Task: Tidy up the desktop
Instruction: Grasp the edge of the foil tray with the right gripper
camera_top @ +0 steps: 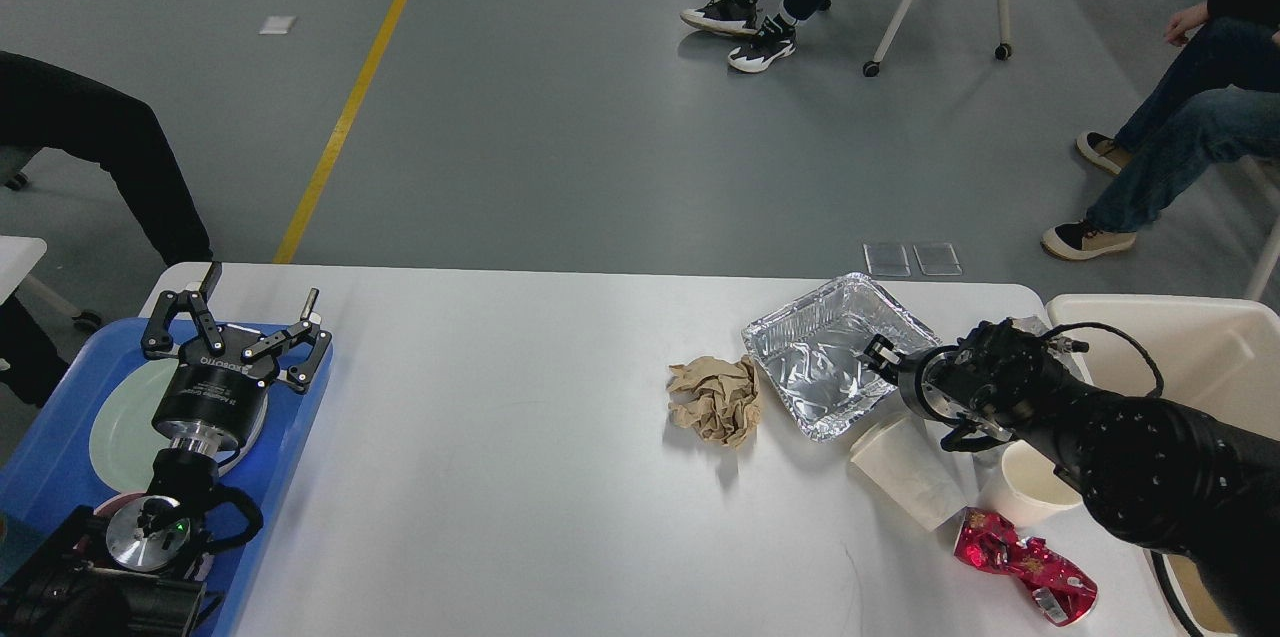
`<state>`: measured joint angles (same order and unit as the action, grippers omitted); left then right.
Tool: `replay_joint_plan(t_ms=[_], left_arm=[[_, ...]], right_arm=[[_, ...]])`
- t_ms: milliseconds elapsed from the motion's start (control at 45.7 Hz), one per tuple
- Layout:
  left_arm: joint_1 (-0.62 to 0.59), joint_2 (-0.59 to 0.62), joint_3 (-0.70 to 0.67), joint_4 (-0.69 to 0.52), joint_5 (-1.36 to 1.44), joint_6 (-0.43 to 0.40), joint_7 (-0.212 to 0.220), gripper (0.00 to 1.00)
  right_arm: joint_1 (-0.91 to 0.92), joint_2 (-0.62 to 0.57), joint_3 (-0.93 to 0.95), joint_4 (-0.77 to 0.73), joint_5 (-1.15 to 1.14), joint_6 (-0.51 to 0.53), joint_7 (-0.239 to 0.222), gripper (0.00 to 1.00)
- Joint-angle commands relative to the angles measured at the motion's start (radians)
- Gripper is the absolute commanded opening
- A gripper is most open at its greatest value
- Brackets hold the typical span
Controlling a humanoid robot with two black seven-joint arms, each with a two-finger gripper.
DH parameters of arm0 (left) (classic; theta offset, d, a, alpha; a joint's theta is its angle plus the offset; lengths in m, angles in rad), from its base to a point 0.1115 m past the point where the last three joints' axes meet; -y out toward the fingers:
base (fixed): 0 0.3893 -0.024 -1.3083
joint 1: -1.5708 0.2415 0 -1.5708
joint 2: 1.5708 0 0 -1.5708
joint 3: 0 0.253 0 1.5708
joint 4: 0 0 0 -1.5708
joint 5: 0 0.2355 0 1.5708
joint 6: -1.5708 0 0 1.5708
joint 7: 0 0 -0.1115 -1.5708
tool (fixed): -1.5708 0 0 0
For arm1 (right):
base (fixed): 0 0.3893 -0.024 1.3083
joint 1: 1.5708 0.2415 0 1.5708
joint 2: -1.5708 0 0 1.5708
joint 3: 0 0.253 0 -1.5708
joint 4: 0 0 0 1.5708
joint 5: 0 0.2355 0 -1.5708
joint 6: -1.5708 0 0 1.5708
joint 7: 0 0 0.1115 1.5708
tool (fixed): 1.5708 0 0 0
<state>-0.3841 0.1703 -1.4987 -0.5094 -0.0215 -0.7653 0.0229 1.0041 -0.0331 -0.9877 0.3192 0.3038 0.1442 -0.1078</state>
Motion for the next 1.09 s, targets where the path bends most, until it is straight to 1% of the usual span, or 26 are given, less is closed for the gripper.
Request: replay_joint_plan(t_ms=[0,66,175,284,503,525,569,765,853,940,1072], left_arm=[[0.001,0.000,0.000,0.000,0.000,0.000,0.000,0.96],[0.001,0.000,0.000,0.000,0.000,0.000,0.000,0.96],[0.001,0.000,0.000,0.000,0.000,0.000,0.000,0.96],[-0.001,0.000,0.000,0.000,0.000,0.000,0.000,0.96],[0.001,0.000,0.000,0.000,0.000,0.000,0.000,0.96],[0.001,0.000,0.000,0.000,0.000,0.000,0.000,0.96],[0.001,0.000,0.000,0.000,0.000,0.000,0.000,0.96],[-0.001,0.000,0.000,0.000,0.000,0.000,0.000,0.96],[-0.001,0.000,0.000,0.000,0.000,0.000,0.000,0.96],[-0.001,0.000,0.000,0.000,0.000,0.000,0.000,0.96],[-0.001,0.000,0.000,0.000,0.000,0.000,0.000,0.96]], right_arm=[[-0.002,0.007,0.001,0.001,0.000,-0.009,-0.001,0.52],[-0.002,0.007,0.001,0.004,-0.002,-0.008,-0.006,0.35],[-0.004,0.009,0.001,0.006,-0.005,-0.008,-0.023,0.17],[-0.004,0.007,0.001,0.006,-0.005,-0.006,-0.030,0.10],[-0.004,0.007,0.003,0.006,0.003,-0.008,-0.044,0.08],[-0.004,0.007,0.003,0.006,0.005,-0.008,-0.046,0.07],[-0.002,0.006,0.006,0.012,0.005,-0.008,-0.047,0.00],[0.013,-0.002,0.034,0.024,0.008,0.011,-0.082,0.00],[0.033,-0.005,0.063,0.041,0.011,0.012,-0.086,0.00],[0.070,-0.030,0.099,0.079,0.014,0.012,-0.089,0.00],[0.162,-0.059,0.116,0.171,0.017,0.012,-0.107,0.00]])
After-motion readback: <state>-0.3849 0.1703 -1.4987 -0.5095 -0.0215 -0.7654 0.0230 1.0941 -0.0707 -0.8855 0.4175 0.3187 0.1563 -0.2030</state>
